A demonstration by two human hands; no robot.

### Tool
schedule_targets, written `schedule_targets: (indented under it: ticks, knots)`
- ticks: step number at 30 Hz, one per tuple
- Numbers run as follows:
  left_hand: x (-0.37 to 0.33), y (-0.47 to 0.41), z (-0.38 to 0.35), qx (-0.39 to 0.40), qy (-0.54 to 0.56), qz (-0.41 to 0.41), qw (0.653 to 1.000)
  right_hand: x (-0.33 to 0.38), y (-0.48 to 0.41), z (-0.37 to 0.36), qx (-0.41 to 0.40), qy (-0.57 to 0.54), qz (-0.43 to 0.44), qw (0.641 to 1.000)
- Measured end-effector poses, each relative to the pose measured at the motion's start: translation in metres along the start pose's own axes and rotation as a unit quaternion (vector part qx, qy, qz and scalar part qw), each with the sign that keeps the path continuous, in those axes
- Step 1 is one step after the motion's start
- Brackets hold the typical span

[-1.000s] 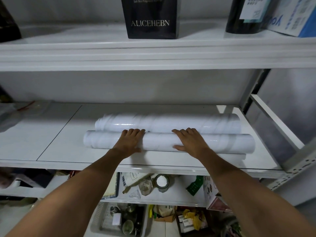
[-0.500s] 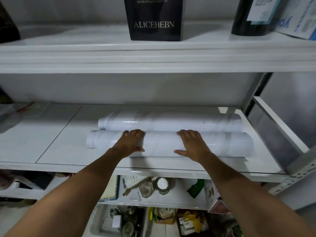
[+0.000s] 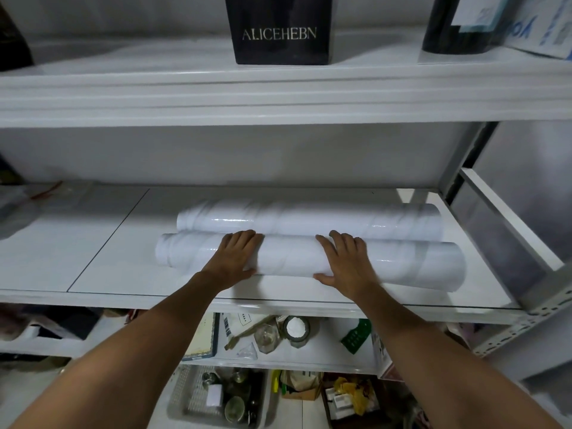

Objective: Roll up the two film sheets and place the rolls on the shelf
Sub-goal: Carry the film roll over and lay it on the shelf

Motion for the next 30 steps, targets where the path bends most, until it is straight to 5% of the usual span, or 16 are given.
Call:
schedule_targets:
  ticks: [30]
  knots:
    - [-0.036,0.027,0.015,-0.001,0.001,-0.026,1.000,0.016,0.029,0.013,0.012,-0.030,0.053,0.998]
Point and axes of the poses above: each hand's wrist, its own y-axis away from the middle knuckle, its own z-axis out of the back of the hand, x = y × z, the point moved 9 cm from there along -y, towards the middle knuckle, and after that the axes turned 15 degrees about -z, right-handed, at the moved point
